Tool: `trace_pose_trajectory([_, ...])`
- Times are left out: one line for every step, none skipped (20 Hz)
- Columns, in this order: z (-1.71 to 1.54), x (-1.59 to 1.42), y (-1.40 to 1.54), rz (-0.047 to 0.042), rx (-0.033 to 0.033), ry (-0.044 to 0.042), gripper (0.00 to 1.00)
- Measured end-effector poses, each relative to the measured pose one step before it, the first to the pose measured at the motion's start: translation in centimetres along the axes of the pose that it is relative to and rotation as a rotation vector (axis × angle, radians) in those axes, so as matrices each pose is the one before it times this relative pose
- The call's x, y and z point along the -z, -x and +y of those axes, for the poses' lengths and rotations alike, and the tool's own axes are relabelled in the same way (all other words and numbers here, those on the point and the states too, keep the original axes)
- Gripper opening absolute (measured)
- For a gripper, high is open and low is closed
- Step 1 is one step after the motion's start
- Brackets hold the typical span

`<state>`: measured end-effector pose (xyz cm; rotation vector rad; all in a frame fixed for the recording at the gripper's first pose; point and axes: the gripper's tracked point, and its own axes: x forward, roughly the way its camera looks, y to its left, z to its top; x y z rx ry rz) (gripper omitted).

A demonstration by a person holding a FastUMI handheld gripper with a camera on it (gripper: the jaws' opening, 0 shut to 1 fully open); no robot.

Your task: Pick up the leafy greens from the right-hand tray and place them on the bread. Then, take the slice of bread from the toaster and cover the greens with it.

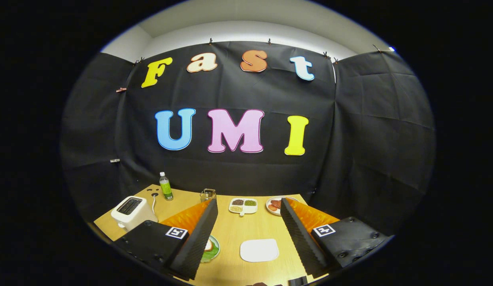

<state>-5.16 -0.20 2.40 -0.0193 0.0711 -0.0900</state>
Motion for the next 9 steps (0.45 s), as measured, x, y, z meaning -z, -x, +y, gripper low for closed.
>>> trace_pose_trajectory([0.585,-0.105,0.208,-0.00294,0.00359,-0.00014,0.98])
trace_pose_trajectory([0.51,-0.143,0.272,-0.0028,0.0017,-0.00028,0.98])
trace_pose_trajectory([0.571,-0.356,0.174,-0.00865,0.00028,-0.00184,0.98])
trace_pose_trajectory([0.465,-0.22,0.153,-0.00565,0.00066,0.00024,0.98])
trace_pose_trajectory([0.435,-0.313,0.183,-0.01085,0.001,0.00224,0.98])
trace_pose_trajectory([0.279,-0.231,0.094,-0.00934,0.0028,0.00407,0.98])
trace_pose_trajectory([0.362,-0.12,0.072,-0.00528,-0.00012,0.00347,0.98])
trace_pose_trajectory([0.398,0.029,0.134,0.00116,-0.0015,0.00374,0.98])
trace_pose_trajectory([0.389,0.008,0.217,0.00373,-0.00334,0.00227,0.98])
